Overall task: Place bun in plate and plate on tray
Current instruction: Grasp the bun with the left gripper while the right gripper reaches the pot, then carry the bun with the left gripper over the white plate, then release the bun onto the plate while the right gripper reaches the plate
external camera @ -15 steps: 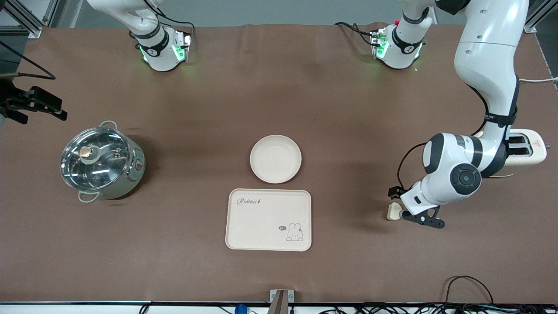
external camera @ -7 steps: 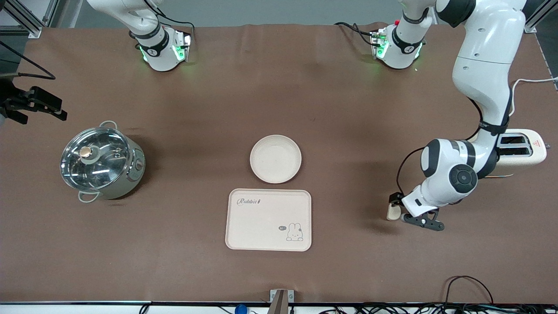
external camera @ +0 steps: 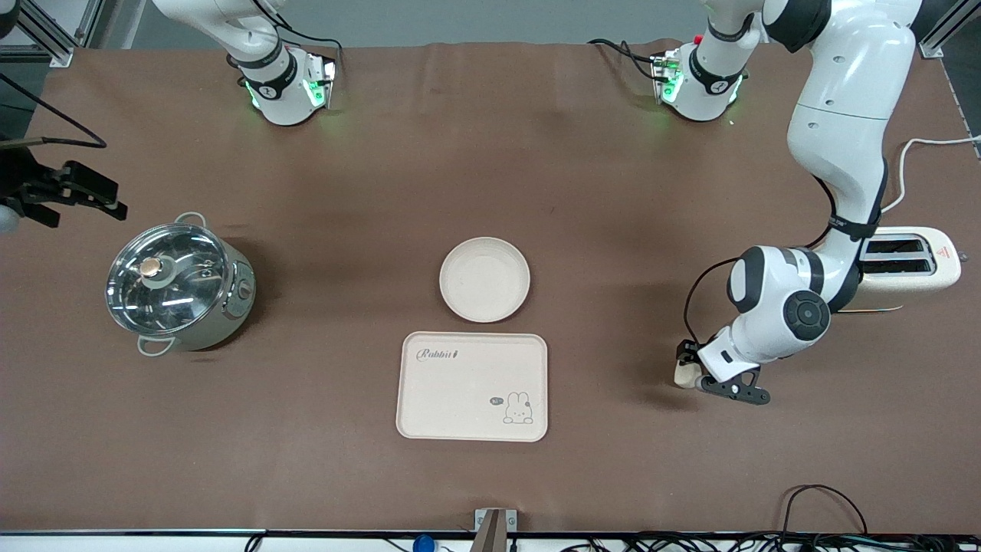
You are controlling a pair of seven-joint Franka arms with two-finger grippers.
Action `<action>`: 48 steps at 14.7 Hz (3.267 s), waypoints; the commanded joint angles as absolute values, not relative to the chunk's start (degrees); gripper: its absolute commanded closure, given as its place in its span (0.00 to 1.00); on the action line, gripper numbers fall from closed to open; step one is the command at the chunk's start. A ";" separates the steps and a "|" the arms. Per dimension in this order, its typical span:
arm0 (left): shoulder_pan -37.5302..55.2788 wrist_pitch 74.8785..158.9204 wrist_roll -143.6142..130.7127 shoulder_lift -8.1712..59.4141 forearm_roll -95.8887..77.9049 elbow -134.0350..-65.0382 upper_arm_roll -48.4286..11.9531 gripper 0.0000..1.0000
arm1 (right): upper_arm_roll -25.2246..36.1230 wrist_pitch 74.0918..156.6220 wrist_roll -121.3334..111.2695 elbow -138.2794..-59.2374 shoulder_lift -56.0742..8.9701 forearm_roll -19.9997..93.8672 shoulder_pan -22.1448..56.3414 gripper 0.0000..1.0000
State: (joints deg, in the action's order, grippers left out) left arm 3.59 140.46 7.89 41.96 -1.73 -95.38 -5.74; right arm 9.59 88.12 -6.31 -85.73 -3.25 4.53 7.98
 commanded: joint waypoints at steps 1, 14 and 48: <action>3.25 141.77 8.79 42.19 -3.08 -95.45 -6.59 0.63 | 9.67 90.51 -6.06 -86.22 -4.91 6.85 9.66 0.00; 4.83 129.22 -7.23 33.32 -2.73 -93.87 -15.01 1.00 | 9.67 99.22 -5.98 -86.04 -12.48 8.96 12.92 0.00; 4.41 96.51 -21.10 10.56 7.92 -88.77 -16.88 0.00 | 9.14 129.02 4.04 -100.72 -33.30 29.27 40.60 0.25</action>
State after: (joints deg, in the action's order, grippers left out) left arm 5.43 98.26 -22.44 14.78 9.02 -87.01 -16.36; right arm 8.87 126.70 3.89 -99.31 -32.94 27.88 38.64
